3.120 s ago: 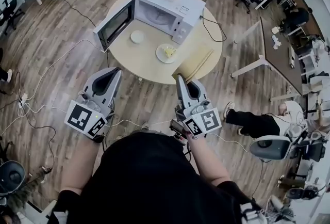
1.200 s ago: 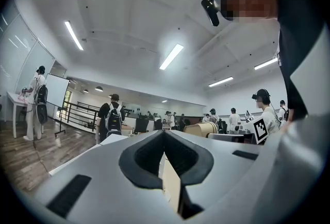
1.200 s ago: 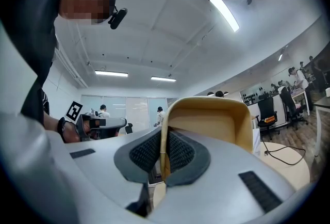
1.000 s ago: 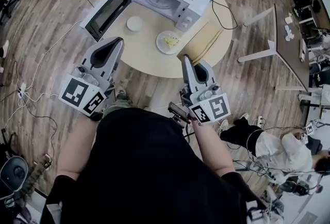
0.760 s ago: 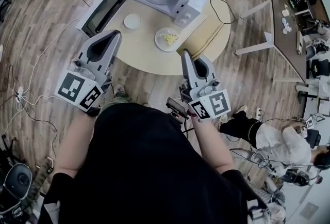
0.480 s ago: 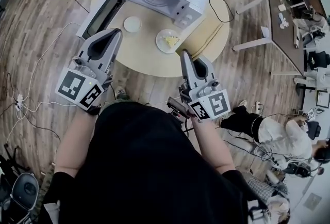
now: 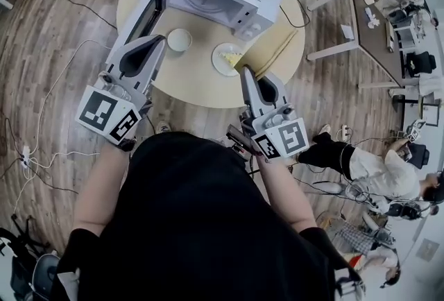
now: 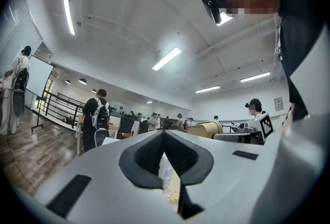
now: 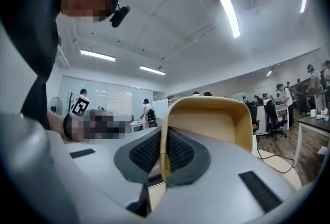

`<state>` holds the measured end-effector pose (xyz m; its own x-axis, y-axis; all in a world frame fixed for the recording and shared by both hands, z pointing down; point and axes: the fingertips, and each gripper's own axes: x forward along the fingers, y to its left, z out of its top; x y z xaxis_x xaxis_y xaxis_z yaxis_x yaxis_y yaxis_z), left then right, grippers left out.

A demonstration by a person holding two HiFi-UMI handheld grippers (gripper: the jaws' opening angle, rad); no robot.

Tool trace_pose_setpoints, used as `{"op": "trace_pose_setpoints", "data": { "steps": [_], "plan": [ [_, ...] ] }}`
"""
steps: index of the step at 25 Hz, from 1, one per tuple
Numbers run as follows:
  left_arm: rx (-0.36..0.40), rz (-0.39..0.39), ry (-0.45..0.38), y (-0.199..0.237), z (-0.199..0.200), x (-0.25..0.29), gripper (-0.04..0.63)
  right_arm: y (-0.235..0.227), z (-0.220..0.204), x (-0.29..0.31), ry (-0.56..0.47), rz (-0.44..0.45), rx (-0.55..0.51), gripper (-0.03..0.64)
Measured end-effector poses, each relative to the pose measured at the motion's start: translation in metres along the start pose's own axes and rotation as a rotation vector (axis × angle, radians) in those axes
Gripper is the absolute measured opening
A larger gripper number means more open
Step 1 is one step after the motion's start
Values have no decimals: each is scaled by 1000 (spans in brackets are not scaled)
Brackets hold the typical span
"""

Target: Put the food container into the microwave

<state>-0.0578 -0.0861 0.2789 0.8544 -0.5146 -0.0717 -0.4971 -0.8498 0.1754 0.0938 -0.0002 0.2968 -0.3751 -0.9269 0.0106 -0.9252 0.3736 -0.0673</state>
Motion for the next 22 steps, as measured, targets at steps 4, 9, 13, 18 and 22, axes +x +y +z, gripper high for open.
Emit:
{"op": "trace_pose_setpoints", "data": {
  "steps": [4, 9, 13, 18, 22],
  "plan": [
    [0, -23, 4, 15, -2, 0, 20, 6, -1, 16, 4, -14, -19, 25],
    [-11, -36, 9, 32, -5, 1, 20, 7, -2, 31, 10, -34, -16, 25],
    [-25, -45, 13, 39, -11, 6, 20, 6, -3, 36, 26, -41, -27, 25],
    [-27, -35, 15, 43, -15, 14, 20, -5, -3, 45, 28, -26, -39, 25],
    [-11, -8, 21, 51, -17, 22, 20, -17, -3, 57, 17, 5, -43, 25]
  ]
}}
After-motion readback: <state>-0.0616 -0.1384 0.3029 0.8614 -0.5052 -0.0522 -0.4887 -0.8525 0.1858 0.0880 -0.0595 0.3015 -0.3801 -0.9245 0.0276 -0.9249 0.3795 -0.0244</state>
